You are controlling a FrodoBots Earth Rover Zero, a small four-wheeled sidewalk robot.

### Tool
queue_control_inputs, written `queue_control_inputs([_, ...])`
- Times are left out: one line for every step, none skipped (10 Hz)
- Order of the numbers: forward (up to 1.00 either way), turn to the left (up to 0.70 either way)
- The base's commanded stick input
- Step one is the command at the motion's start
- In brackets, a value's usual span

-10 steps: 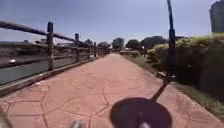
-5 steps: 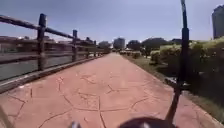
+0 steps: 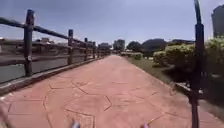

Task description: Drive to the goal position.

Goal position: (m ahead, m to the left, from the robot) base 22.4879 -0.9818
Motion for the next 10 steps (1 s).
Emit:
queue_control_inputs([0.85, -0.34])
queue_control_inputs([0.85, 0.00])
queue_control_inputs([0.85, 0.00])
queue_control_inputs([0.85, 0.00])
queue_control_inputs([0.85, 0.00])
queue_control_inputs([0.85, 0.00])
queue_control_inputs([0.85, 0.00])
queue_control_inputs([0.85, 0.00])
queue_control_inputs([0.85, 0.00])
queue_control_inputs([0.85, 0.00])
